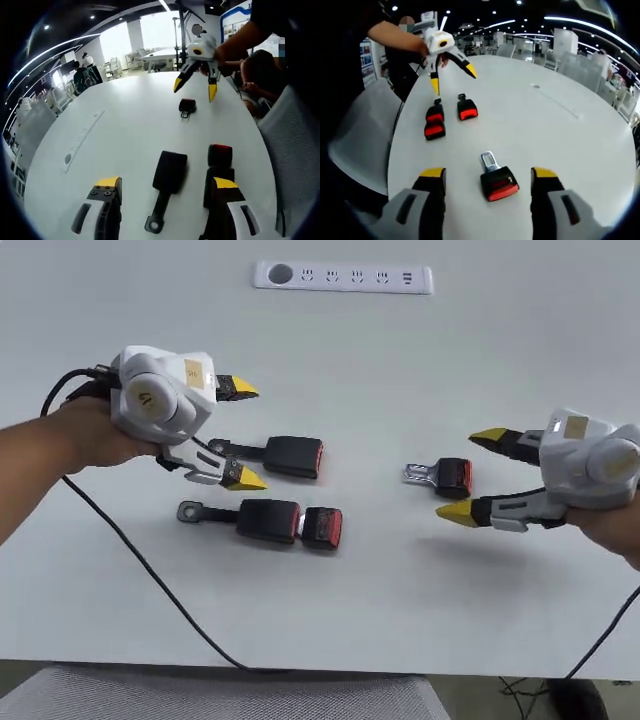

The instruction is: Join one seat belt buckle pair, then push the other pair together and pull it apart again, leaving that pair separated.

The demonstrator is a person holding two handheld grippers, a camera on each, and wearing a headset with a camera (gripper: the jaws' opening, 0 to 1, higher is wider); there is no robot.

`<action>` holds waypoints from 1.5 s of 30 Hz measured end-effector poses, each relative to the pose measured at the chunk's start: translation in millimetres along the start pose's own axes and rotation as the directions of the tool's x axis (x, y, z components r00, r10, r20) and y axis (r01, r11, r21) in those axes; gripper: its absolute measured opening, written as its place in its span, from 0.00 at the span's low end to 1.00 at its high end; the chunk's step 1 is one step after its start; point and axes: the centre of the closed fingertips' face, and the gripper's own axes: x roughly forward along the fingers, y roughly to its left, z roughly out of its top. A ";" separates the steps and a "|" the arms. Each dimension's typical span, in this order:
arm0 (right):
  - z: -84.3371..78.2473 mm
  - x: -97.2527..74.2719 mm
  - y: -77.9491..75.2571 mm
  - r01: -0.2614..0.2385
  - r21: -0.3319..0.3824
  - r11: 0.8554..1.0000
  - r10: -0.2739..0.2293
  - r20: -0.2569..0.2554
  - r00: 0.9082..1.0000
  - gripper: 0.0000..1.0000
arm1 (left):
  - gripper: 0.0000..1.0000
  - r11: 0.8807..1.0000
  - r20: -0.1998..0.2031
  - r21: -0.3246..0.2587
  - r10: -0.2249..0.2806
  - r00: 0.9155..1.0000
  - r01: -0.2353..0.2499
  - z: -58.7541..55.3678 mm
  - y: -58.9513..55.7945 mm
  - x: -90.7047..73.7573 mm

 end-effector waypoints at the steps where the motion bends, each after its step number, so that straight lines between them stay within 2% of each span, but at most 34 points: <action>1: -3.5 1.0 -2.9 -0.006 -0.005 1.000 0.005 -0.013 1.000 0.70 | 0.74 1.000 -0.011 0.002 -0.014 1.000 0.014 -3.0 0.2 4.4; 7: -17.3 10.3 -7.2 -0.060 -0.011 0.998 0.059 -0.046 0.997 0.68 | 0.72 0.999 -0.036 -0.014 -0.046 0.998 0.046 -12.3 6.5 24.6; 11: -24.7 15.7 -8.6 -0.089 -0.018 0.996 0.088 -0.067 0.994 0.66 | 0.72 0.996 -0.065 -0.003 -0.086 0.994 0.086 -20.1 4.6 37.2; 14: -27.9 18.4 -11.2 -0.104 -0.022 0.994 0.102 -0.073 0.992 0.64 | 0.71 0.994 -0.046 -0.034 -0.108 0.993 0.106 -18.6 4.0 46.4; 17: -31.0 19.3 -13.6 -0.112 -0.035 0.993 0.109 -0.085 0.990 0.62 | 0.68 0.991 -0.076 0.000 -0.131 0.988 0.131 -24.9 2.1 55.5; 20: -32.2 20.7 -13.2 -0.130 -0.041 0.991 0.126 -0.089 0.988 0.57 | 0.64 0.991 -0.096 0.027 -0.128 0.987 0.131 -28.1 5.1 60.7; 24: -36.9 22.5 -14.1 -0.143 -0.050 0.988 0.138 -0.100 0.985 0.53 | 0.57 0.986 -0.092 0.030 -0.158 0.983 0.162 -27.0 1.5 63.7; 28: -37.6 23.7 -13.9 -0.154 -0.053 0.987 0.148 -0.093 0.985 0.47 | 0.53 0.986 -0.086 0.027 -0.159 0.984 0.162 -24.8 2.0 64.4; 34: -40.0 24.2 -19.2 -0.137 -0.067 0.988 0.131 -0.088 0.987 0.36 | 0.40 0.979 -0.084 0.068 -0.187 0.979 0.193 -22.4 -5.0 64.1; 36: -40.0 24.2 -17.6 -0.143 -0.067 0.987 0.138 -0.083 0.987 0.36 | 0.35 0.976 -0.092 0.085 -0.192 0.977 0.200 -23.1 -7.8 63.4; 39: -41.9 23.6 -16.2 -0.149 -0.095 0.984 0.142 -0.075 0.987 0.35 | 0.35 0.975 -0.093 0.092 -0.193 0.977 0.202 -22.7 -7.2 63.6; 45: -42.6 21.7 -15.1 -0.149 -0.087 0.985 0.148 -0.027 0.989 0.35 | 0.34 0.972 -0.092 0.107 -0.201 0.975 0.210 -22.5 -7.0 63.7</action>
